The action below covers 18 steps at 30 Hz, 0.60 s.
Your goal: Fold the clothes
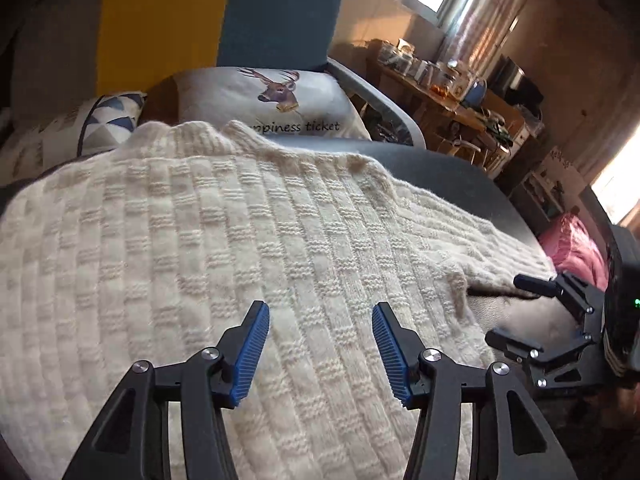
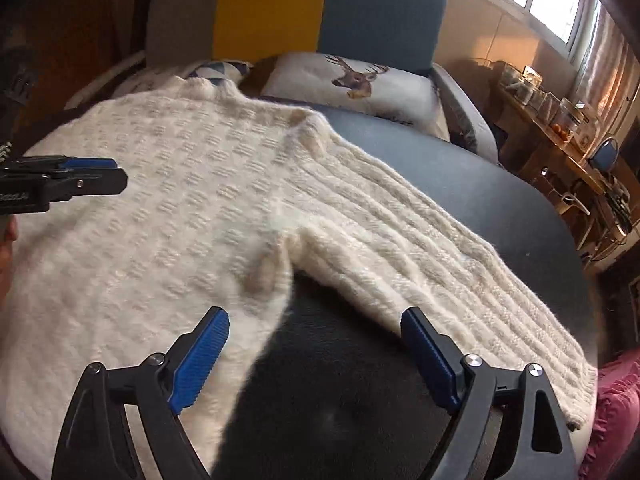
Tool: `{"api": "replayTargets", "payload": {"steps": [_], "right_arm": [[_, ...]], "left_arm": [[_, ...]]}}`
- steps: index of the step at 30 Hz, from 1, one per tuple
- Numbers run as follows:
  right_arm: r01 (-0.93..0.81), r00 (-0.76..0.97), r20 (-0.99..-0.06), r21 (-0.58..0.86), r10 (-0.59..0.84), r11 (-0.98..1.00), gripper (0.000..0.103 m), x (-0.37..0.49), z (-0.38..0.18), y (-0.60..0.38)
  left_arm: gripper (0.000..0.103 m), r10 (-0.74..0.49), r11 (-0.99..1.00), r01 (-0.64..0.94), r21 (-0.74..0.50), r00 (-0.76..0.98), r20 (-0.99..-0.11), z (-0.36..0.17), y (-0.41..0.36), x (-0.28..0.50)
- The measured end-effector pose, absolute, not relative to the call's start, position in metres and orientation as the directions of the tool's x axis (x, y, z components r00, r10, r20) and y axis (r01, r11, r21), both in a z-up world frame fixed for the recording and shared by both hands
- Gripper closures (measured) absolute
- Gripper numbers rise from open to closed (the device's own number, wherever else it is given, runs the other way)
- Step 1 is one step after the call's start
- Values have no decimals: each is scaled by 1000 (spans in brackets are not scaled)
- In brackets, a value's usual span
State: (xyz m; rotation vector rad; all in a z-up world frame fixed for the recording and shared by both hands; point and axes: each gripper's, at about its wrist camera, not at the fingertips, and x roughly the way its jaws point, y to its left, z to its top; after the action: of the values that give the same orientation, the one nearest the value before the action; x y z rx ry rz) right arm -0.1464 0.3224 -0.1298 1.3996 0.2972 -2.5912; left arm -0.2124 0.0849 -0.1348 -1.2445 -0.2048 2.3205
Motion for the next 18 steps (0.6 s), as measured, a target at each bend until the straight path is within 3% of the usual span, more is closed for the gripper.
{"api": "replayTargets", "payload": {"steps": [6,13,18], "right_arm": [[269,-505,-861,-234,70,-934,14,-130,-156,285],[211,-500,-866,-152,27,-966,10,-109,-140,293],[177,-497,-867,-87,-13,-980,10,-92,-128,297]], "left_arm": [[44,426,-904,-202,-377,-504,-752,-143,16,-160],[44,372,-928,-204,-311,-516,-772,-158,-13,-120],[44,411,-907,-167,-385,-539,-735,-138,-35,-100]]}}
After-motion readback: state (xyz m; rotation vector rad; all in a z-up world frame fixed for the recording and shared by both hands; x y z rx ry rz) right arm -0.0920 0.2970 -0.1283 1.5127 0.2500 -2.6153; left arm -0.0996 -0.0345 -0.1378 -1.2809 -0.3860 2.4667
